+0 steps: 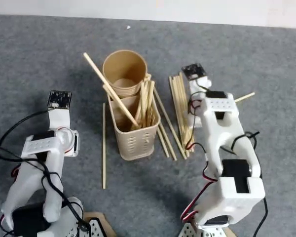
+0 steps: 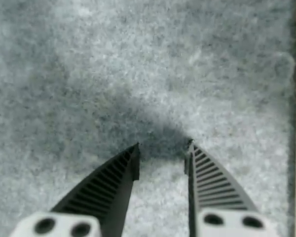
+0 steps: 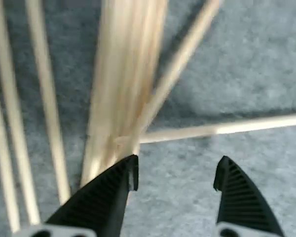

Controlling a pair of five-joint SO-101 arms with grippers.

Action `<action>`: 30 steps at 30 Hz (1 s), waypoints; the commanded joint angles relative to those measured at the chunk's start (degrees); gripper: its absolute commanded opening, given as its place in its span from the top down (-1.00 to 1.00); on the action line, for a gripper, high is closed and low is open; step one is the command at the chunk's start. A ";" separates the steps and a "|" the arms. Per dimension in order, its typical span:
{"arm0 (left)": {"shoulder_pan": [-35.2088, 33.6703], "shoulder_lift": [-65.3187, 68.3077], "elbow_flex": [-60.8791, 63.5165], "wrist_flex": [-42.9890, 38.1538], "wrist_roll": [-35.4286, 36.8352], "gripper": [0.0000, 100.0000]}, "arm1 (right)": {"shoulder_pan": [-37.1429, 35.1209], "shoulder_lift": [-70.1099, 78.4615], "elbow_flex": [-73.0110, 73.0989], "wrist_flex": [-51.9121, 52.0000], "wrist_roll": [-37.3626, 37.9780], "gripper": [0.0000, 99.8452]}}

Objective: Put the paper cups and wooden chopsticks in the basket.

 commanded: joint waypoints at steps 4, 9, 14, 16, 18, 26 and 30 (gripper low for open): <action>-0.40 0.75 -2.33 -0.88 0.18 0.64 | -2.24 -0.57 -1.98 -0.75 2.20 0.49; -0.40 0.75 -2.33 -0.88 0.18 0.64 | -3.65 0.66 -1.36 -0.75 3.34 0.49; -0.40 0.75 -2.33 -0.88 0.18 0.64 | -3.56 7.52 -1.19 -0.75 3.34 0.57; -0.40 0.75 -2.24 -0.88 0.18 0.64 | -2.59 11.03 -1.19 -0.57 3.25 0.74; -0.40 0.75 -2.24 -0.88 0.18 0.64 | -1.36 12.44 -1.89 -0.31 2.99 0.94; -0.31 0.75 -2.33 -0.88 0.18 0.64 | 3.12 4.79 -3.74 -0.75 0.00 0.99; -0.31 0.92 -2.33 -0.88 0.18 0.64 | 3.47 -4.70 -3.30 -0.84 -0.62 0.99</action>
